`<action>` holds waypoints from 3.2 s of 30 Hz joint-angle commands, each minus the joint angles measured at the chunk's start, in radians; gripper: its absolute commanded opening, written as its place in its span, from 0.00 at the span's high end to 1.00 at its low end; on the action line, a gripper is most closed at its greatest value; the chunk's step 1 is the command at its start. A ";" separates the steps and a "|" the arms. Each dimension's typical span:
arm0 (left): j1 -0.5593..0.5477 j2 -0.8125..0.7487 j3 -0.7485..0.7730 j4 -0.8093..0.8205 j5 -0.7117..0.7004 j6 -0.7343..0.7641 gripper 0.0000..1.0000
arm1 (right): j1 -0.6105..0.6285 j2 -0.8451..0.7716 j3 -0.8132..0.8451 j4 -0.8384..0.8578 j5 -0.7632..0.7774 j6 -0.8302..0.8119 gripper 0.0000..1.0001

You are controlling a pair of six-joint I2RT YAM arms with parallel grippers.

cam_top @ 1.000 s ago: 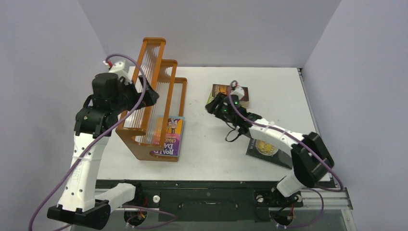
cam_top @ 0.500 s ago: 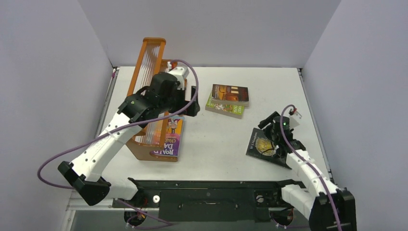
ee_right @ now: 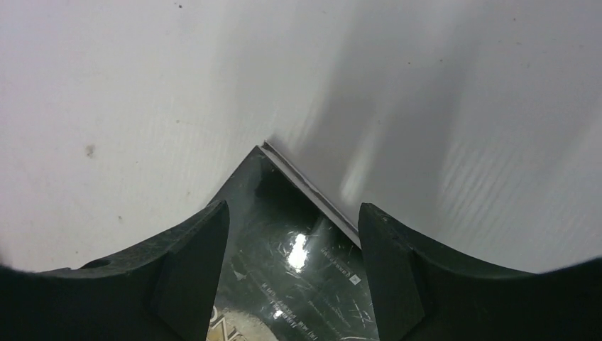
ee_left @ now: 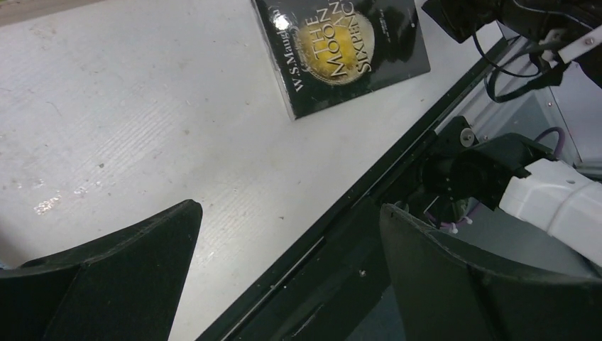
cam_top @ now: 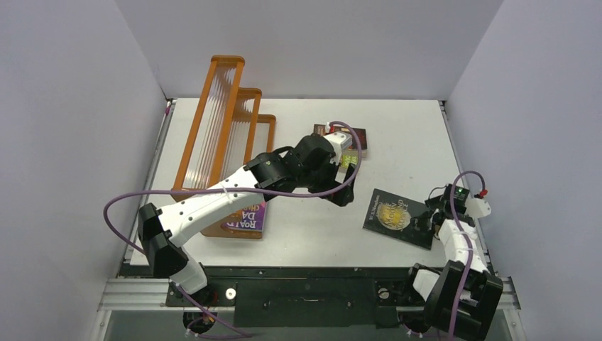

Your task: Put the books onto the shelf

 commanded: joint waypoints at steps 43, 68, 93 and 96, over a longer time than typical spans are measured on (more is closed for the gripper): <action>0.128 0.412 -0.103 0.278 0.159 -0.053 0.04 | 0.404 -0.266 -0.146 0.051 -0.278 -0.053 0.34; 0.119 0.514 -0.114 0.436 0.386 -0.178 0.04 | 0.513 -0.118 -0.394 0.722 -0.680 0.248 0.33; 0.136 0.488 -0.195 0.530 0.467 -0.207 0.04 | 0.514 -0.078 -0.463 0.933 -0.781 0.322 0.39; 0.137 0.462 -0.211 0.526 0.457 -0.200 0.04 | 0.521 -0.134 -0.416 0.642 -0.627 0.205 0.35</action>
